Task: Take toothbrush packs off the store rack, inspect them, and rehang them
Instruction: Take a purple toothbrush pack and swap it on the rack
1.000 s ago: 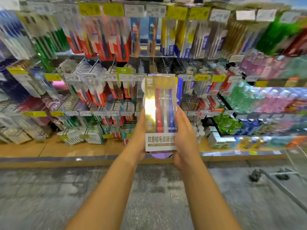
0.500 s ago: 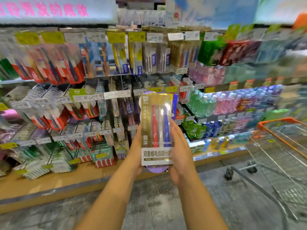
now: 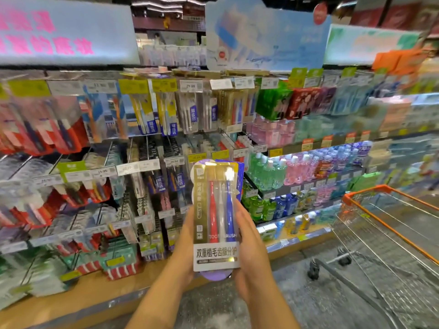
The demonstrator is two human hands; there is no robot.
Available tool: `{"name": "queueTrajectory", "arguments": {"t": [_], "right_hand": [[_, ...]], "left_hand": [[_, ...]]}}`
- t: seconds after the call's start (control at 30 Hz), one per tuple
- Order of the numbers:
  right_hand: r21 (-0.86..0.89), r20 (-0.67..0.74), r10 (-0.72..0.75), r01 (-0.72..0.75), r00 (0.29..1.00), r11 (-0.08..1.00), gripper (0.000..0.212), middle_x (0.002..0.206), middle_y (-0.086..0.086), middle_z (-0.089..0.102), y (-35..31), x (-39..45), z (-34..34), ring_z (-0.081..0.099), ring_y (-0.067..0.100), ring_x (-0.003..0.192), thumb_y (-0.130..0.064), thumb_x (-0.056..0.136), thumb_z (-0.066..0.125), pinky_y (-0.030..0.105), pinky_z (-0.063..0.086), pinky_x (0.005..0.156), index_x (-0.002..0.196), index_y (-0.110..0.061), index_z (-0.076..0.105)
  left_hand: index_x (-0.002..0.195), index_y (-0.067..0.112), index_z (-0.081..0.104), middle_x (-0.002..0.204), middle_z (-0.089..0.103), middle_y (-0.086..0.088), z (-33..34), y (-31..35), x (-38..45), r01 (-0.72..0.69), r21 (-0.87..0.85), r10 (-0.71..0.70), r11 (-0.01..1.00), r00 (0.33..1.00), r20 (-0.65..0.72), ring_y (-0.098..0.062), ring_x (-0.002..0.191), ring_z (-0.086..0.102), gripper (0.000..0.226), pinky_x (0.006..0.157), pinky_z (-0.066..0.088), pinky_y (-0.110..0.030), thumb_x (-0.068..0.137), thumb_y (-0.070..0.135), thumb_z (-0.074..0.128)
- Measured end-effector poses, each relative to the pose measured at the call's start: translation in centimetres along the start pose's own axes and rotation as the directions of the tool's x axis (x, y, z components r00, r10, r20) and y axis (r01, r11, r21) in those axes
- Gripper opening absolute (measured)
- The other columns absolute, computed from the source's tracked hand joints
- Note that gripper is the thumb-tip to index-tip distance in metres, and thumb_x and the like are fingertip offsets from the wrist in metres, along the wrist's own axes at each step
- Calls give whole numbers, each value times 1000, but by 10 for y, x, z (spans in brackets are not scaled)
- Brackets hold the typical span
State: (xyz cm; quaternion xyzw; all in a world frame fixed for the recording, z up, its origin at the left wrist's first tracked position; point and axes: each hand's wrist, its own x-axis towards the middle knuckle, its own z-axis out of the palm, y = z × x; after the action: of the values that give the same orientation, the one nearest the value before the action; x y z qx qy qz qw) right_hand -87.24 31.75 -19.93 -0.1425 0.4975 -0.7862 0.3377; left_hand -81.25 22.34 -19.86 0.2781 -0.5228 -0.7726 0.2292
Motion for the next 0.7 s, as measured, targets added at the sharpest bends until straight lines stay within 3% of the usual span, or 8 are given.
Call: {"name": "queueTrajectory", "arguments": {"t": [0.13, 0.2, 0.33, 0.43, 0.6, 0.7], "right_hand": [[5, -21, 2, -2, 1000, 1000, 34, 133, -7, 69, -1, 28, 2, 68, 16, 120, -34, 107, 45, 45, 56, 101, 136, -35, 64], [15, -21, 2, -2, 1000, 1000, 34, 135, -6, 69, -1, 44, 3, 67, 17, 122, -33, 106, 47, 47, 53, 105, 136, -34, 64], [45, -27, 8, -6, 1000, 999, 32, 125, -6, 74, -5, 75, 13, 72, 16, 112, -33, 105, 47, 38, 59, 90, 131, -33, 66], [23, -49, 12, -11, 999, 1000, 35, 134, -5, 69, -4, 102, 21, 68, 18, 121, -37, 103, 50, 46, 54, 103, 135, -33, 64], [18, -71, 8, -6, 997, 1000, 36, 136, -6, 68, 2, 140, 35, 65, 16, 125, -36, 103, 51, 45, 51, 106, 136, -31, 64], [-15, -73, 6, -7, 997, 1000, 37, 134, -5, 69, 7, 158, 46, 67, 16, 122, -36, 103, 50, 45, 52, 105, 137, -30, 63]], "left_hand": [[87, 16, 63, 56, 68, 5, -4, 0, 30, -10, -15, 11, 1000, 998, 57, -9, 47, 66, 31, 46, 52, -21, 103, 36, 46], [93, 16, 64, 59, 71, 4, -6, 4, 44, -32, -37, 35, 999, 996, 84, -9, 50, 68, 27, 47, 52, -20, 95, 40, 52], [115, 17, 65, 77, 78, 3, -13, 10, 81, -73, -59, 78, 996, 993, 84, -12, 69, 75, 49, 61, 56, -26, 79, 50, 59], [120, 20, 66, 86, 79, 1, -20, 15, 109, -92, -75, 98, 993, 991, 91, -13, 76, 77, 33, 63, 58, -26, 94, 38, 58], [124, 23, 66, 99, 79, -3, -34, 25, 144, -106, -102, 117, 989, 987, 111, -17, 87, 77, 71, 73, 59, -31, 62, 58, 68], [118, 25, 69, 97, 77, -5, -47, 26, 165, -71, -120, 83, 990, 992, 99, -17, 83, 77, 43, 72, 61, -32, 84, 51, 61]]}}
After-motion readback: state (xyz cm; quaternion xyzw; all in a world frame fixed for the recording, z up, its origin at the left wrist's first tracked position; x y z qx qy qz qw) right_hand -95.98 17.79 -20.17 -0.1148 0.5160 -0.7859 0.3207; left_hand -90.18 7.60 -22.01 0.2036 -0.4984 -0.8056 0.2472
